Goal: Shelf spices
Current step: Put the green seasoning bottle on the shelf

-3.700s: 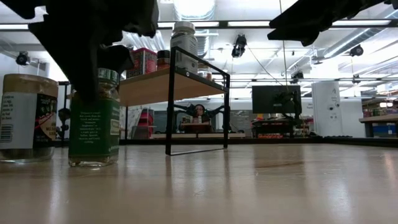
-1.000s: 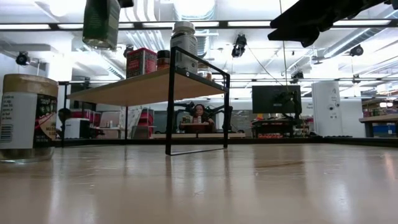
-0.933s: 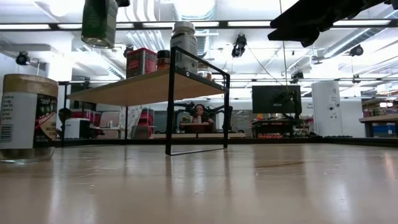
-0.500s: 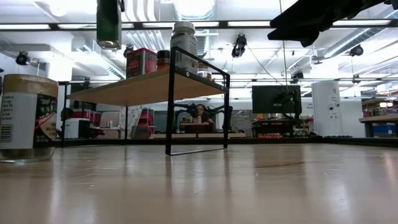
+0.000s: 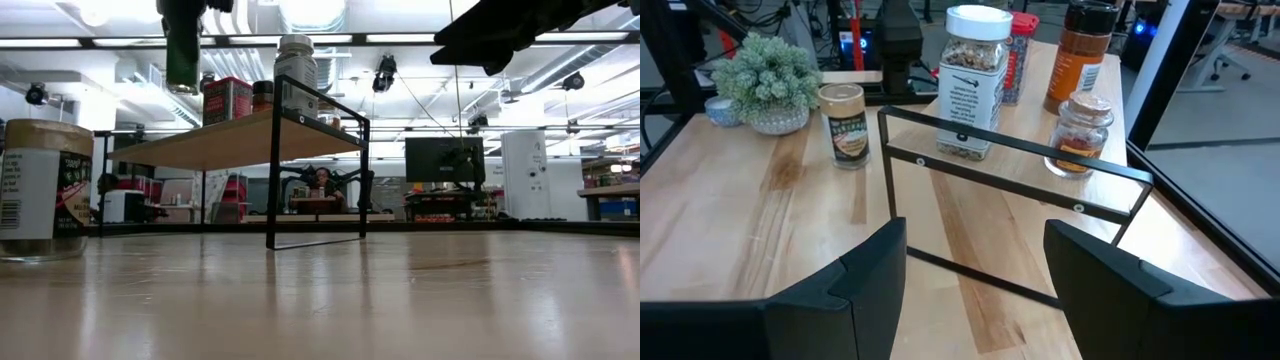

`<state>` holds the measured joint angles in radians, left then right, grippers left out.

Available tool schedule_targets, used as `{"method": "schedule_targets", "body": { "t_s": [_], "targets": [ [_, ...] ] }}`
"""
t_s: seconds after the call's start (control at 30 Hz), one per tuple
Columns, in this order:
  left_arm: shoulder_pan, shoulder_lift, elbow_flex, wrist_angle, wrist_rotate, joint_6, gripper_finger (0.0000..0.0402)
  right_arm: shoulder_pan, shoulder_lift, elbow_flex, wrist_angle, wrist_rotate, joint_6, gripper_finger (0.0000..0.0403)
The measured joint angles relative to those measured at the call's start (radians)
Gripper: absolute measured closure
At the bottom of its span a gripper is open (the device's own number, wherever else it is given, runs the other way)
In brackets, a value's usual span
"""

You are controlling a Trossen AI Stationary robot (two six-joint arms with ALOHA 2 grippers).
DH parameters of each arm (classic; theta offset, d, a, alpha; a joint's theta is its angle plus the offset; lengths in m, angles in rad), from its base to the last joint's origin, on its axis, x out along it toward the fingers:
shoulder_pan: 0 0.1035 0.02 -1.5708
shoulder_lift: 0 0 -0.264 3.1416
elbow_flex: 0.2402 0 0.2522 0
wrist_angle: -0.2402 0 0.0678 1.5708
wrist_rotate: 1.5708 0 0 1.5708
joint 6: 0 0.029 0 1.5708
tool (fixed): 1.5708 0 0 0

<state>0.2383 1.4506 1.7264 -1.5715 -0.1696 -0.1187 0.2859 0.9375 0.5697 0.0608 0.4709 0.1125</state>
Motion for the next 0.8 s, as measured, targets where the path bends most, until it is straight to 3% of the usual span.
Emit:
{"method": "schedule_targets", "body": {
  "t_s": [0.57,0.8],
  "targets": [
    [0.236,0.068,0.001,0.008,-0.029,0.158,0.0211,0.0,0.0,0.0,-0.001,0.0,-0.001,0.019],
    [0.34,0.074,0.001,0.111,-0.03,0.224,0.0211,0.0,0.0,-0.003,-0.004,0.0,-0.001,0.019]
  ]
}}
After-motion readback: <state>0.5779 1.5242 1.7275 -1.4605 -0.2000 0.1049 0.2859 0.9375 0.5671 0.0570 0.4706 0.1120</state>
